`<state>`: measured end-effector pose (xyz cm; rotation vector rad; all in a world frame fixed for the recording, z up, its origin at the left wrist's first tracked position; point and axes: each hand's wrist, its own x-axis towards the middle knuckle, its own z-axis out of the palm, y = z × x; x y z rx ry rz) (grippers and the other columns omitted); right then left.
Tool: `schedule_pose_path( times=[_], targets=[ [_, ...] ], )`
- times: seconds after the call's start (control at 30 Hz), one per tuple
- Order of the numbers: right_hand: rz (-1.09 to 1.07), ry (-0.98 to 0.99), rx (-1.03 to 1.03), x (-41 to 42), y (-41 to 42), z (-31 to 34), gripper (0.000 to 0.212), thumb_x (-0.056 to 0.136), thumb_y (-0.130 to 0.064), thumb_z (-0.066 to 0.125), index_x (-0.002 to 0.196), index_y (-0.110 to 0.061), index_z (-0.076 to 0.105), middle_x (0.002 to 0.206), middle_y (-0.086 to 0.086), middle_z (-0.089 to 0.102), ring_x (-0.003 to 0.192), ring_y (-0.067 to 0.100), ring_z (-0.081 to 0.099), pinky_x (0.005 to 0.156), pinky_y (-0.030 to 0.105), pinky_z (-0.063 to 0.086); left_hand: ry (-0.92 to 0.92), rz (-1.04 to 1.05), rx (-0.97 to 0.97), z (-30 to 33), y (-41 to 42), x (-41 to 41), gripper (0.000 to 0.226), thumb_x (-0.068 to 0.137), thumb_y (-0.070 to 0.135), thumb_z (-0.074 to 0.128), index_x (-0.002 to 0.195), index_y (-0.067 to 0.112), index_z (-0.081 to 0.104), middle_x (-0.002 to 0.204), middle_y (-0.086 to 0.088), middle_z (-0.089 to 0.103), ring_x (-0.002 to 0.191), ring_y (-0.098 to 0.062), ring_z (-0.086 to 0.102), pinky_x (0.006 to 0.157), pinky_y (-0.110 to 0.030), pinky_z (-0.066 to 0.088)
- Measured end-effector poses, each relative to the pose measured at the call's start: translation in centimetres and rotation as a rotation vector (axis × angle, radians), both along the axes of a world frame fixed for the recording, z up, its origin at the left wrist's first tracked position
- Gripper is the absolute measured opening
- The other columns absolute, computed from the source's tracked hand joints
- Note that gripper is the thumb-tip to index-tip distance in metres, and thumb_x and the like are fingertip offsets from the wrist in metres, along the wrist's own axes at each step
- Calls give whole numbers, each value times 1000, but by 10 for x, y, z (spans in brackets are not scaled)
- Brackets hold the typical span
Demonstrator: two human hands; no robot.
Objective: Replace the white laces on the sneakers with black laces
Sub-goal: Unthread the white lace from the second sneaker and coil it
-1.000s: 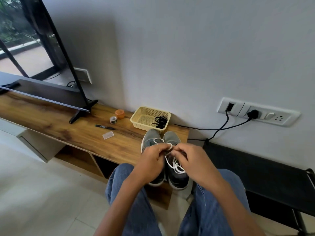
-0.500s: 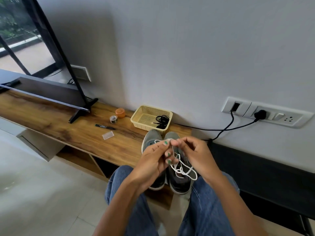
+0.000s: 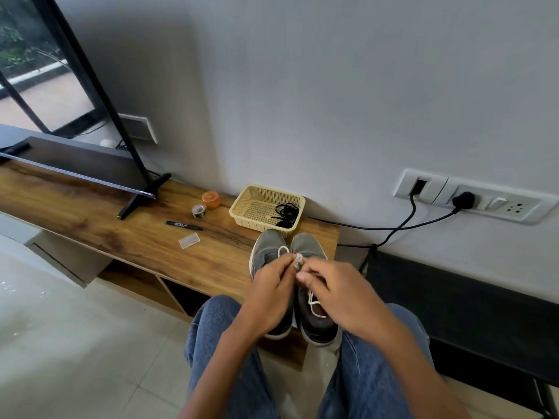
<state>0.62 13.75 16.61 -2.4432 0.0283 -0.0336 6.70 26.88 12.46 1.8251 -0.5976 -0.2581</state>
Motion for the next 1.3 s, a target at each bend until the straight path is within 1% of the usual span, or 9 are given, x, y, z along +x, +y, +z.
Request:
schedule_pose_path(
  times=[0.2,0.33,0.5,0.67,0.8,0.9,1.1,1.2,1.3],
  targets=[
    [-117,-127,51,15,-23,4,19,90,-40,60,80,-24,61,63,-15,57,58,2,50,58,31,41,258,-125,-149,5,-1,-4,35,104,18,36,80,14,61,57,8,46,53,-6,45,59,-19,41],
    [-186,-184,243,21,-21,-8,30,89,-45,58,75,-18,61,54,-10,48,50,3,41,52,24,31,607,-123,-466,18,-3,-9,29,98,24,39,81,10,58,56,5,42,50,-7,43,74,-28,53],
    [-70,2,208,11,-10,-29,37,98,-41,40,78,-17,59,65,-5,54,57,1,48,53,18,32,851,66,-953,24,-6,-6,23,96,21,43,95,6,60,76,-5,67,66,-14,65,76,-29,59],
    [89,149,147,-2,4,-30,26,102,-31,40,79,-24,51,64,-11,49,57,-2,49,56,18,34,568,135,-697,18,-13,-7,30,103,15,34,110,4,61,107,-12,72,102,-21,69,85,-25,56],
    [71,83,91,-1,-2,-13,24,101,-32,42,80,-23,50,71,-6,54,64,8,50,63,31,39,110,119,-252,3,-12,-9,27,103,17,39,99,18,65,90,11,72,88,-6,67,77,-18,51],
    [29,2,68,2,-11,-3,25,99,-36,44,86,-19,56,75,-3,60,69,11,54,66,35,43,-23,56,-58,-4,-9,-10,28,103,15,40,84,24,59,66,19,59,61,2,52,60,-16,39],
    [-122,-131,121,12,-31,-1,28,95,-41,50,77,-22,58,60,-7,53,57,6,47,59,33,38,356,-81,-231,0,-5,-12,38,103,25,36,81,9,63,60,1,56,56,-10,53,62,-24,45],
    [-201,-142,191,15,-30,-9,30,96,-40,48,78,-19,59,54,-14,50,51,2,44,52,23,30,611,-41,-514,12,-7,-17,40,101,25,34,78,8,62,58,-2,55,52,-11,54,75,-32,49],
    [-184,-61,157,13,-22,-25,35,99,-42,40,82,-17,58,62,-7,55,56,4,48,59,34,39,786,28,-821,21,-10,-15,34,102,21,33,92,4,61,73,-7,67,65,-15,65,80,-31,56]
  ],
)
